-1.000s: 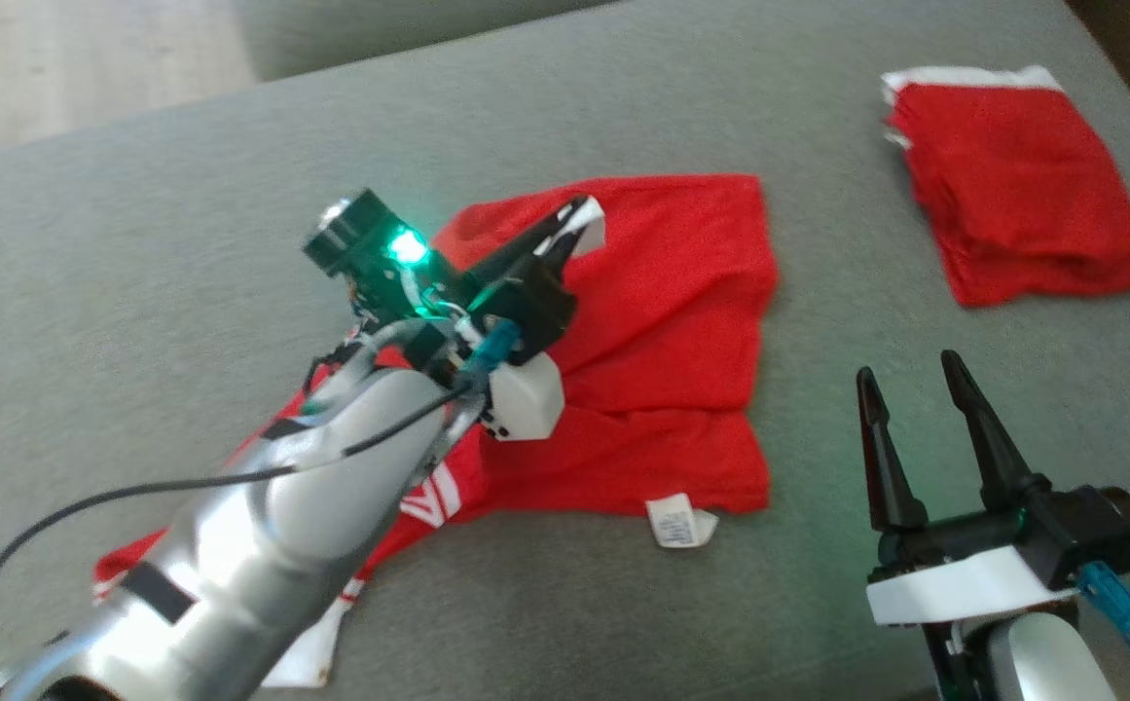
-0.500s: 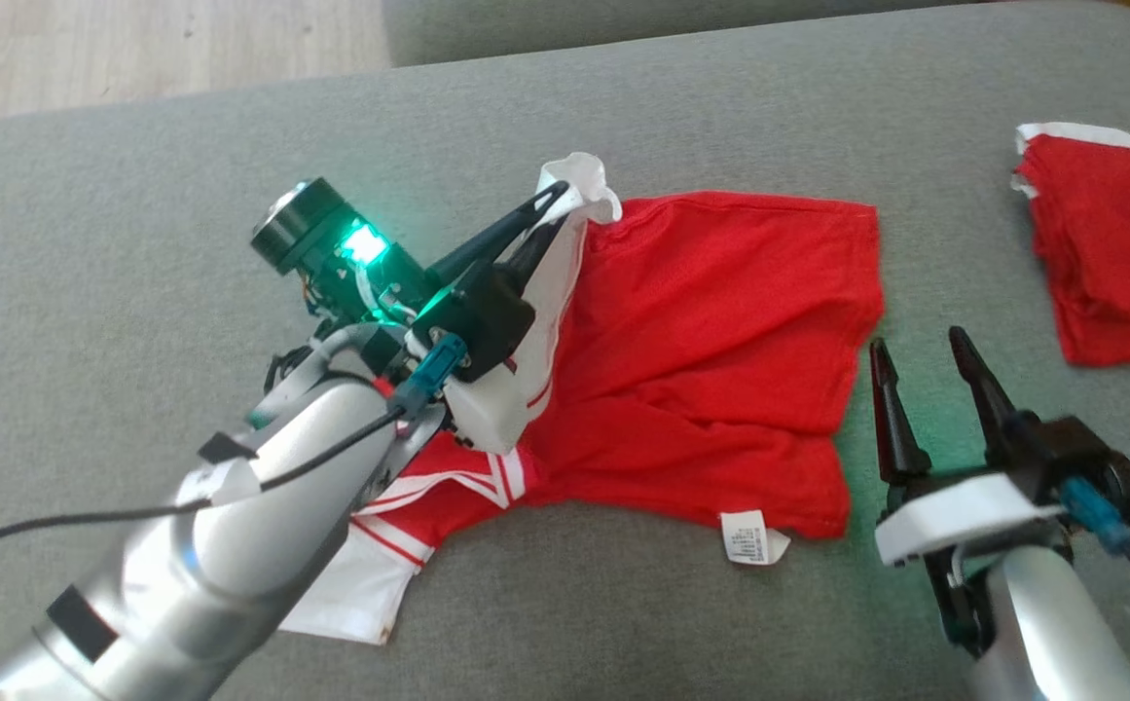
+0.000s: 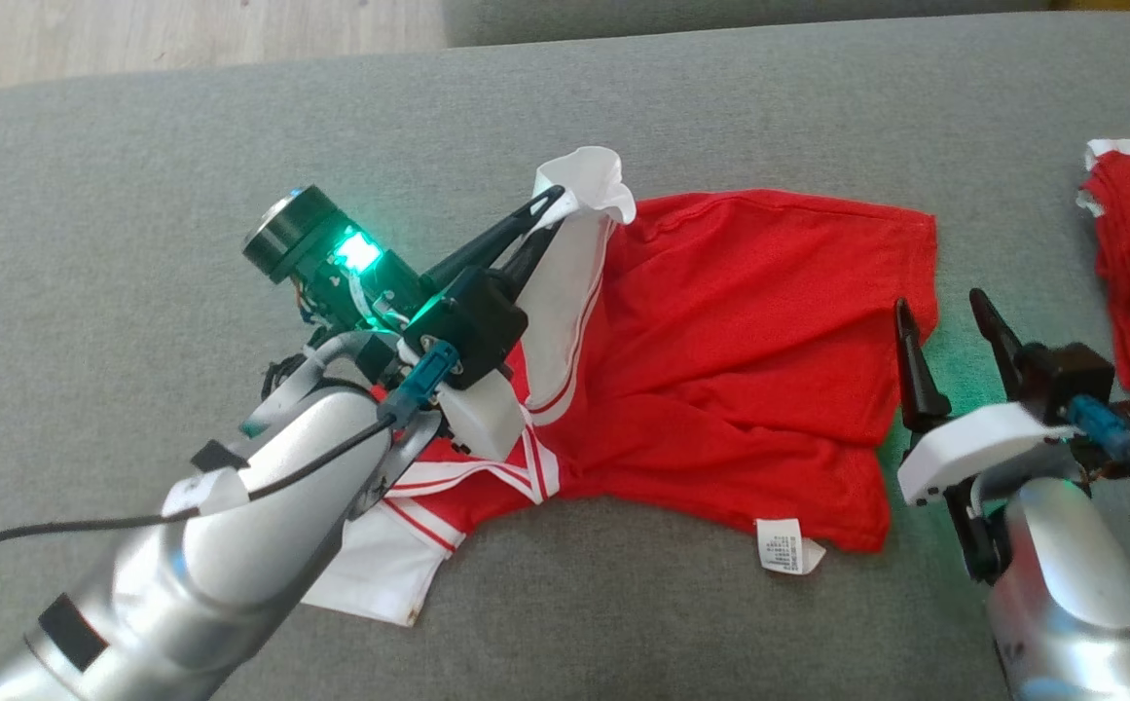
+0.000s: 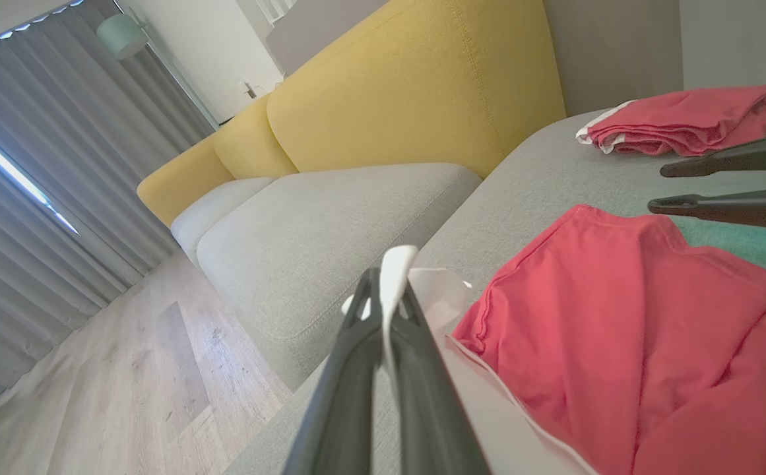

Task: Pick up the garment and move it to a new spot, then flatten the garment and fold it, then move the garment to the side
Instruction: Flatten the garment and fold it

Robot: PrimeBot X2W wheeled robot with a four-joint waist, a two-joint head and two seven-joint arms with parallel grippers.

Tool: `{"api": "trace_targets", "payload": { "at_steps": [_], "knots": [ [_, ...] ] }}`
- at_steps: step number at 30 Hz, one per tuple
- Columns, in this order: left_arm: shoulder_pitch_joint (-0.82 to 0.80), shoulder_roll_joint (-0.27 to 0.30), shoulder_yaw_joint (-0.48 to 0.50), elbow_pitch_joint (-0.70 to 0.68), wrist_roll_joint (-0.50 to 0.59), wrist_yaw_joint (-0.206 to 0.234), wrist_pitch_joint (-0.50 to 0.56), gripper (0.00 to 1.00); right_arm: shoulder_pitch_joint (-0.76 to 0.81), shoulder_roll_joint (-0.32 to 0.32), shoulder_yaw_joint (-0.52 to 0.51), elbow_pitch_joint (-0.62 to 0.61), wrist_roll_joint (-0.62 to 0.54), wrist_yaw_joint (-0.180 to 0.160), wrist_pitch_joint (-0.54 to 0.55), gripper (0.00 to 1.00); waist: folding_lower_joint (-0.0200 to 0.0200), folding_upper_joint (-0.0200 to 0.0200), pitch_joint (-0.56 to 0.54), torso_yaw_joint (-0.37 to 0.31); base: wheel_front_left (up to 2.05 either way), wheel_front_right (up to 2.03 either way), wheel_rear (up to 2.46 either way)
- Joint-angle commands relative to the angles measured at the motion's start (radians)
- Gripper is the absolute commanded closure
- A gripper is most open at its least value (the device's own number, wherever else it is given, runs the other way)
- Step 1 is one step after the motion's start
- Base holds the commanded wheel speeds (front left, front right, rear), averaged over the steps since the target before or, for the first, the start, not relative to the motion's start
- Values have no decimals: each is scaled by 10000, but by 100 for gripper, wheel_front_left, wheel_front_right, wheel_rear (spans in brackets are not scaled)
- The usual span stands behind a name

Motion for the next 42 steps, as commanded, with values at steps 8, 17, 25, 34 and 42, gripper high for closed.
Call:
{"api": "trace_targets", "payload": {
  "at_steps": [8, 17, 25, 34, 42],
  "knots": [
    [-482, 302, 450, -274, -139, 111, 16, 100, -907, -9, 0, 813, -151, 37, -132, 0, -1, 0, -106, 142, 0, 0, 0],
    [-752, 339, 411, -364, -159, 98, 104, 100, -2301, -371, -185, 2360, 185, 37, 795, 0, -1, 0, 107, 312, 0, 0, 0],
    [-919, 381, 384, -419, -174, 104, 97, 100, -3445, -878, -598, 3399, 129, 37, 1538, 0, -1, 0, 375, 541, 0, 0, 0],
    [-1155, 427, 335, -409, -173, 66, 47, 100, -4276, -1019, -197, 4502, 636, 37, 2287, 0, -1, 0, 606, 780, 0, 0, 0],
    [-1199, 416, 255, -340, -197, 85, 7, 100, -4613, -1185, 181, 5006, 893, 37, 2330, 43, -1, 0, 659, 891, 0, 0, 0]
  ]
}}
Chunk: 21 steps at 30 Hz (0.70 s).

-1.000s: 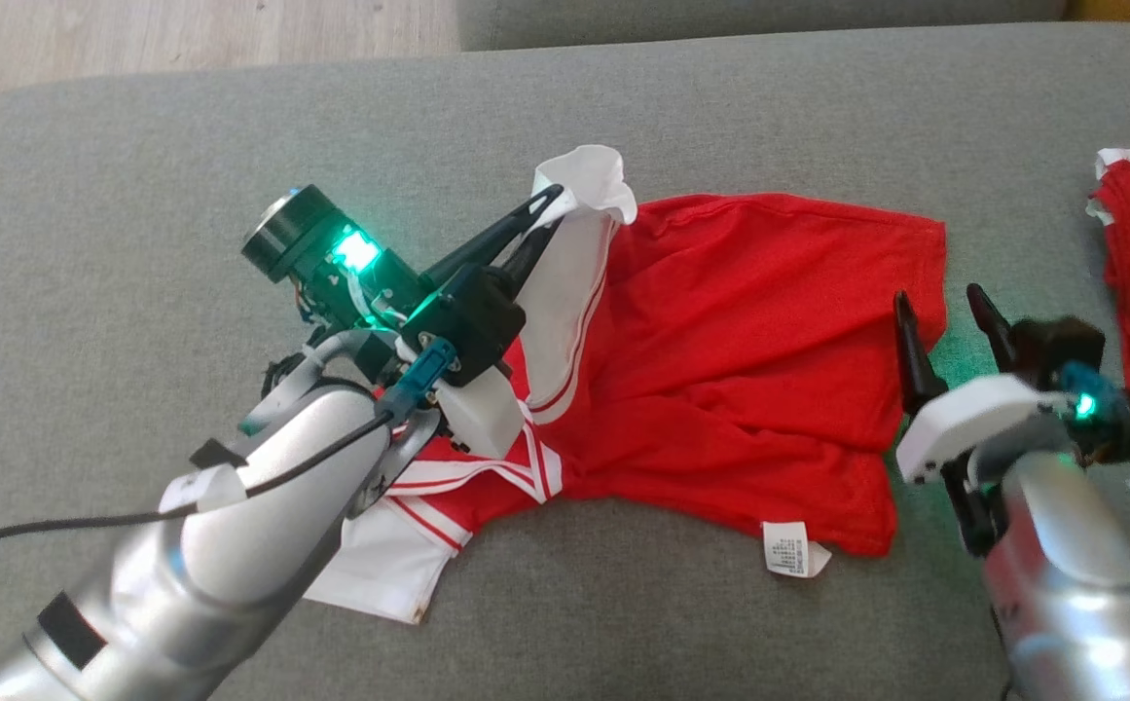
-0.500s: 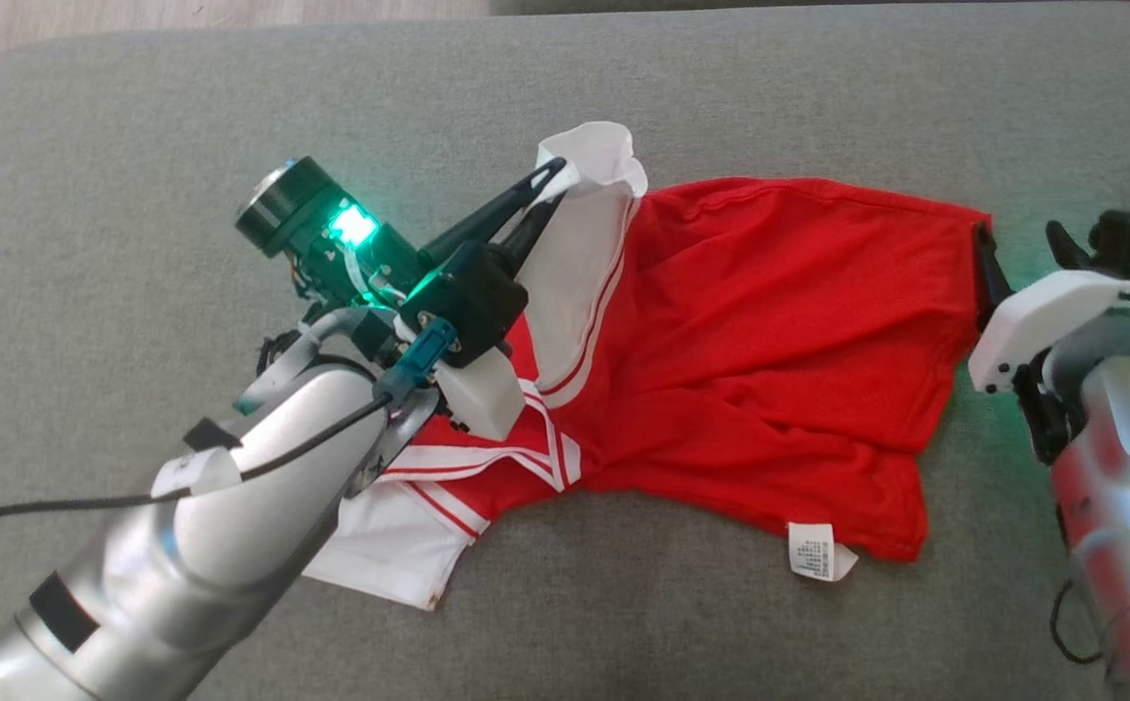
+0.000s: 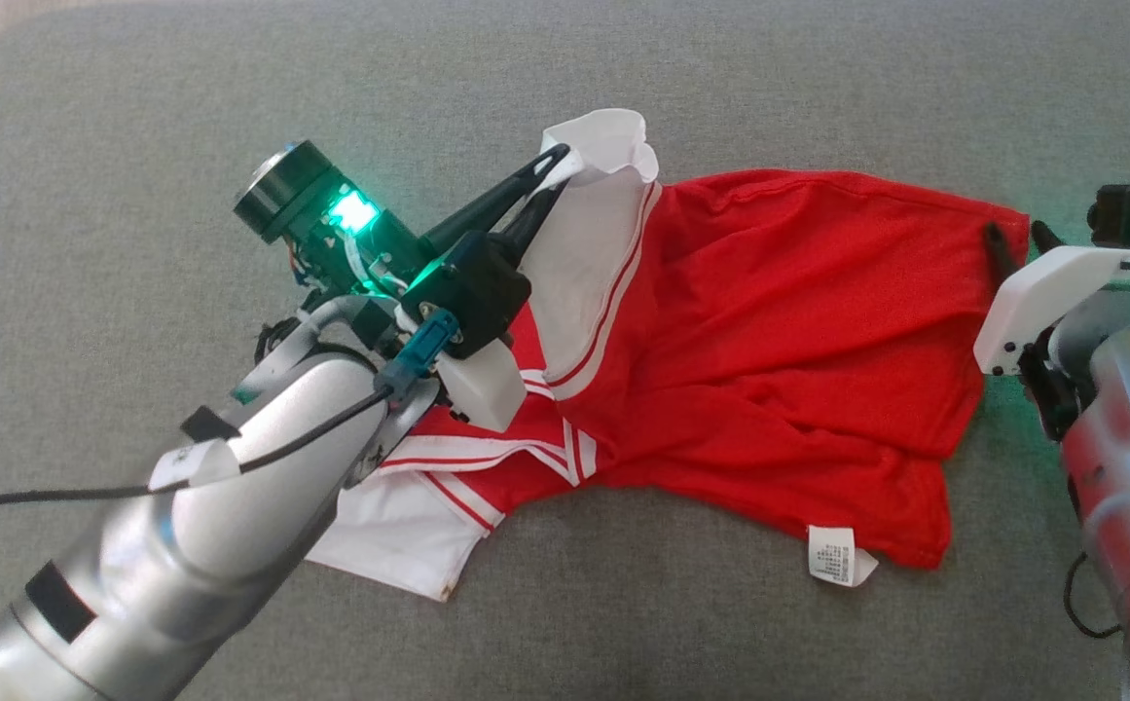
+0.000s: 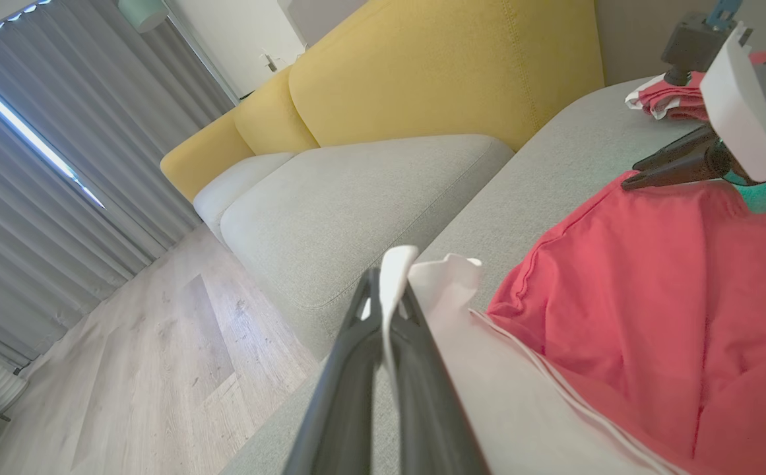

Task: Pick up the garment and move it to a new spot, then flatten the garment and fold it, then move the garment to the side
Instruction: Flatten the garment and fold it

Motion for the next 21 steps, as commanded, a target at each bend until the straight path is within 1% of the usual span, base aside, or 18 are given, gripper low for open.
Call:
{"api": "trace_targets", "payload": {
  "at_steps": [1, 2, 4, 5, 10, 14, 17, 21],
  "knots": [
    [-567, 316, 382, -247, -73, 88, -73, 100, -271, -48, 209, -173, 86, 37, -60, 53, -1, 0, -2, 6, 0, 0, 0],
    [-568, 316, 376, -232, -83, 95, -81, 100, -302, -67, 243, -119, 114, 37, -75, 62, -1, 0, -2, 9, 0, 0, 0],
    [-566, 322, 365, -213, -96, 112, -89, 100, -367, -120, 286, -16, 167, 37, -118, 93, -1, 0, 1, 10, 0, 0, 0],
    [-569, 326, 360, -211, -100, 123, -91, 100, -402, -152, 305, 32, 172, 37, -150, 100, -1, 0, 8, 9, 0, 0, 0],
    [-592, 345, 375, -170, -149, 180, -138, 100, -559, -195, 393, 234, 243, 37, -279, 100, -1, 0, 31, -7, 0, 0, 0],
    [-636, 412, 484, -42, -189, 270, -379, 100, -687, -230, 464, 212, 315, 37, -665, 100, -1, 0, -31, -51, 0, 0, 0],
    [-738, 587, 634, 115, -190, 305, -710, 100, -852, -256, 626, 80, 438, 37, -933, 100, -1, 0, -196, -126, 0, 0, 0],
    [-1082, 1040, 999, 433, -89, 381, -1355, 100, -1102, -258, 1116, -402, 816, 37, -1257, 100, -1, 0, -561, -304, 0, 0, 0]
  ]
}}
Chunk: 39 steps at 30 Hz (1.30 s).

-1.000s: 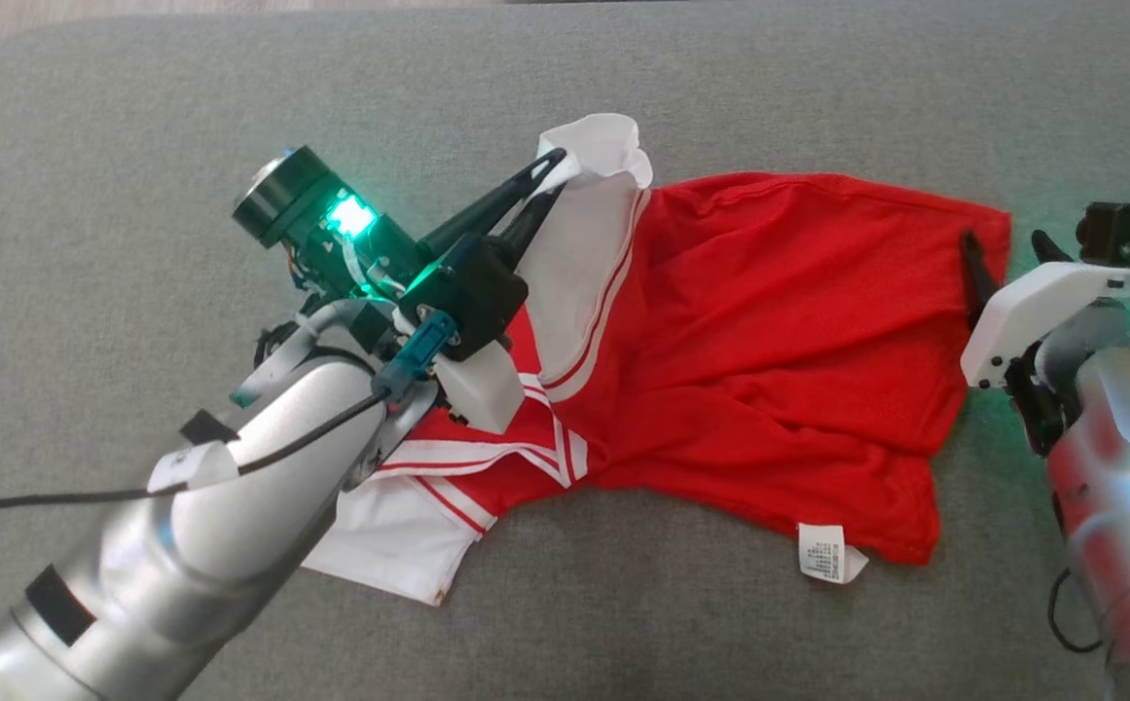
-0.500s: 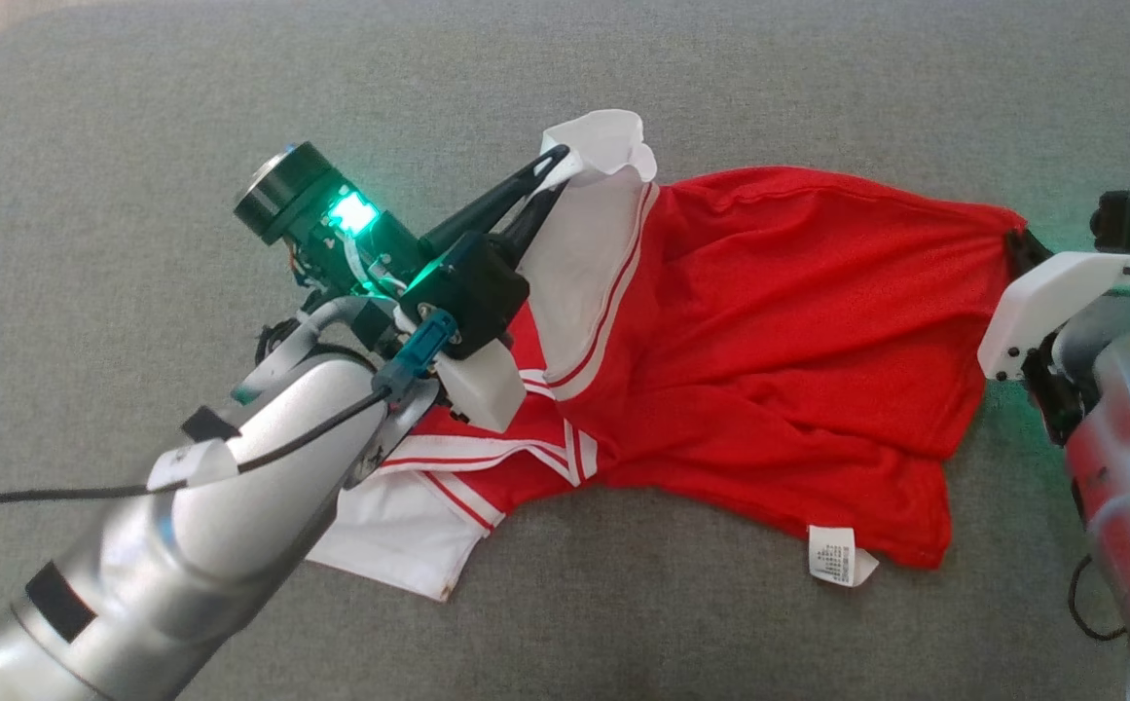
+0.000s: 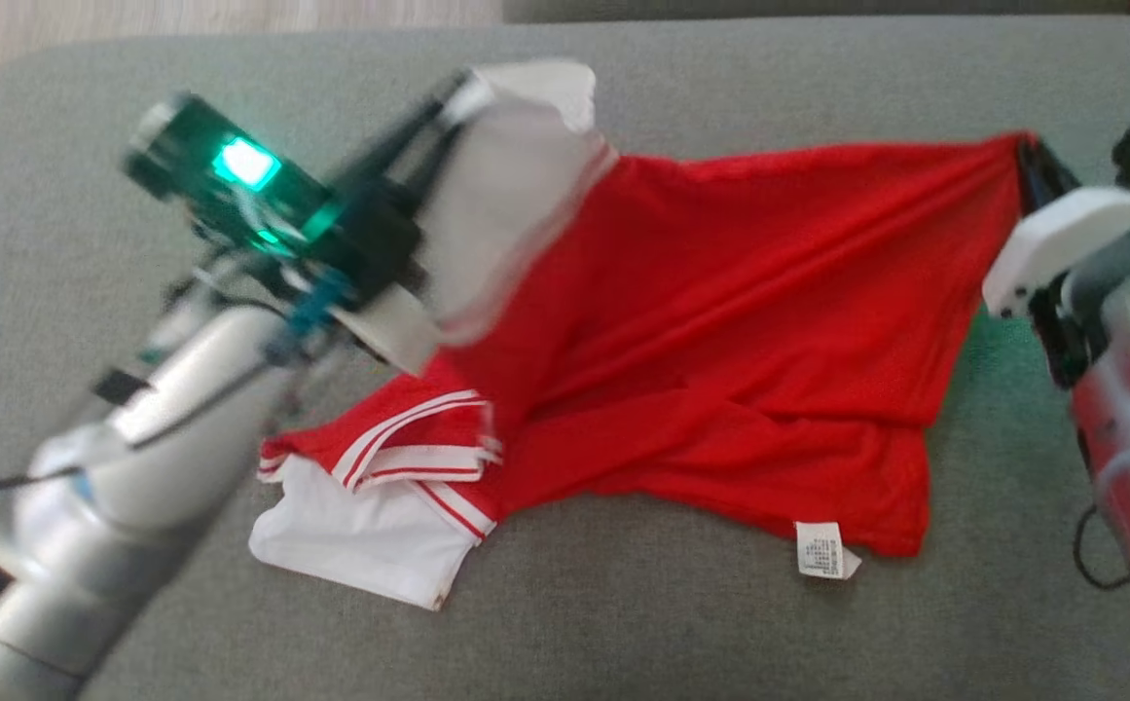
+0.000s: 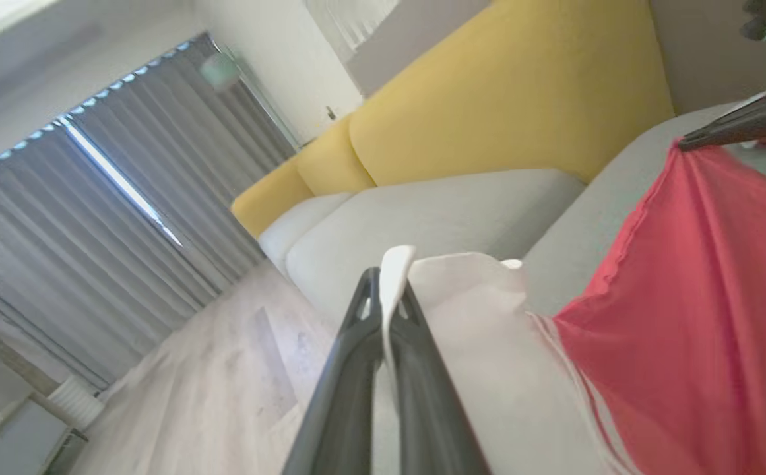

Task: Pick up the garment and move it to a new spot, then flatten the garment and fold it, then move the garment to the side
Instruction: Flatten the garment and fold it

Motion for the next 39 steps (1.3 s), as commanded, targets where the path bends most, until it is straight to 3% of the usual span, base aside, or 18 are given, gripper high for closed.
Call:
{"api": "trace_targets", "payload": {
  "at_steps": [1, 7, 13, 18, 23, 32, 39],
  "knots": [
    [-784, 549, 652, -186, 119, 112, -233, 100, -443, -67, 311, -515, 194, 37, -205, 100, 0, 0, -256, -148, 0, 0, 0],
    [-1432, 1417, 1286, 195, 400, 343, -1285, 100, -498, -510, 1761, -2282, 1590, 37, -341, 100, 0, 0, -1000, -460, 0, 0, 0],
    [-1719, 2251, 1750, 309, 268, 229, -1597, 100, -291, -1732, 3031, -4593, 3055, 37, 108, 100, 0, 0, -1791, -716, 0, 0, 0],
    [-1915, 2551, 2030, 231, 114, 215, -1793, 100, -2, -2578, 3214, -6035, 3579, 37, 436, 100, 0, 0, -2316, -751, 0, 0, 0],
    [-2354, 2720, 2295, -81, -56, 111, -1992, 100, 316, -3329, 2759, -7707, 3681, 37, 971, 100, 0, 0, -2714, -772, 0, 0, 0],
    [-3686, 2441, 2579, 7, -118, 9, -2301, 100, 368, -3397, 1703, -9718, 3268, 37, 2103, 100, 0, 0, -2929, -953, 0, 0, 0],
    [-4402, 1429, 2479, 2167, -1166, -799, -1763, 100, -409, -2646, 2113, -9080, 3083, 37, 2675, 100, 0, 0, -2315, -913, 0, 0, 0]
  ]
}}
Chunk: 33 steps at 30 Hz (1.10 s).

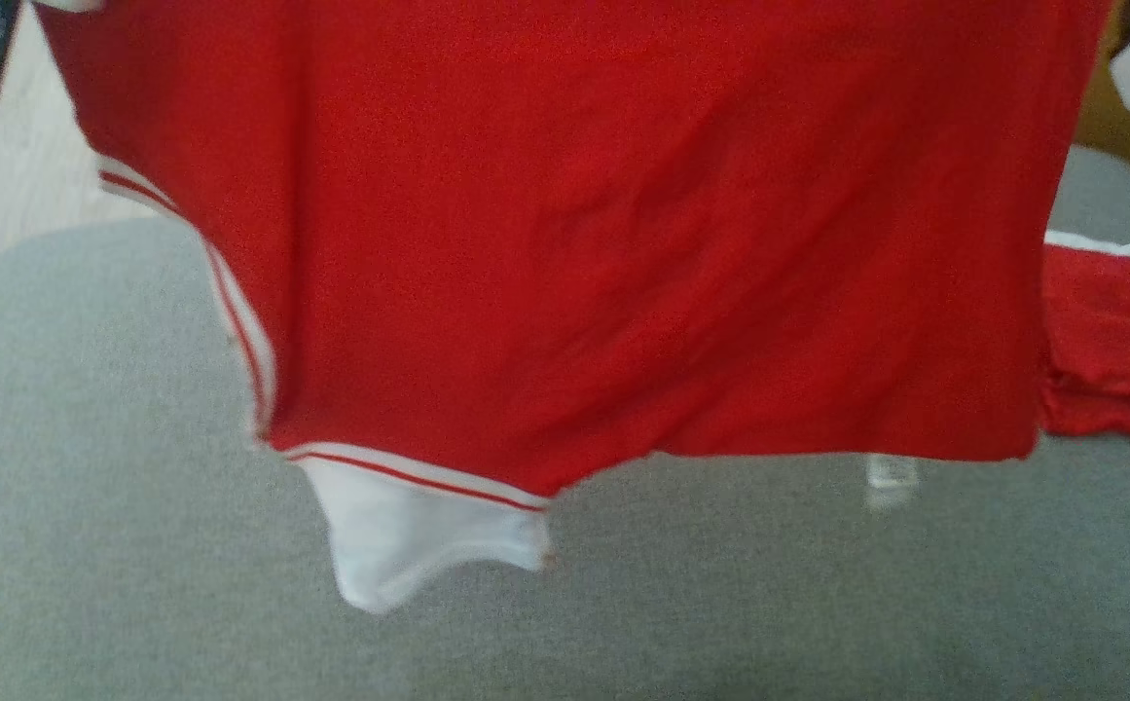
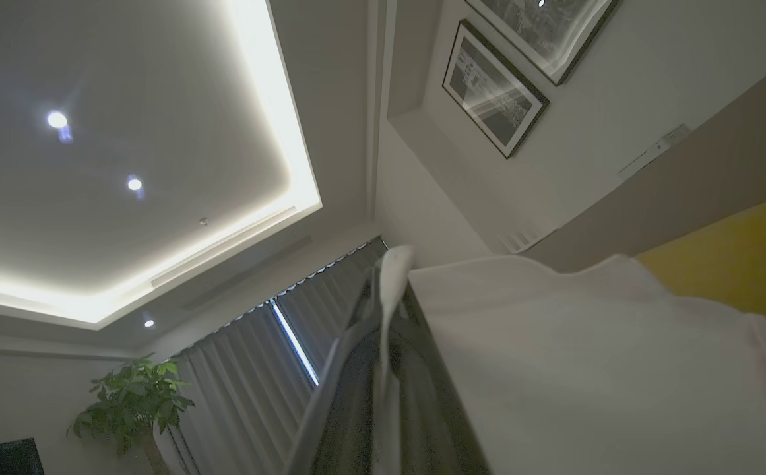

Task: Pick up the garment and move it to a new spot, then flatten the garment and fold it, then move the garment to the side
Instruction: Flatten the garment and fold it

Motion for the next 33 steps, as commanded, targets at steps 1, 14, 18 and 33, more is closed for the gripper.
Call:
{"api": "trace_targets", "payload": {
  "at_steps": [1, 14, 18, 33],
  "knots": [
    [-651, 154, 355, 286, -237, -153, 100, 100, -539, 152, 114, 90, -52, 37, 36, 100, 0, 0, 369, 73, 0, 0, 0],
    [-4302, -1191, 1206, 3663, -578, -7, -726, 100, -4356, 1729, -104, 3654, -1594, 37, -2224, 100, 0, 0, 3460, 366, 0, 0, 0],
    [-4266, -1271, 1342, 3049, -415, -301, -747, 100, -4834, 1753, 23, 4334, -2031, 37, -2765, 100, 0, 0, 4058, 569, 0, 0, 0],
    [1972, -781, 1803, -541, -427, -868, -752, 100, -2175, 1213, 559, 5533, -1550, 37, -3969, 100, 0, 0, 3915, 1006, 0, 0, 0]
  ]
}}
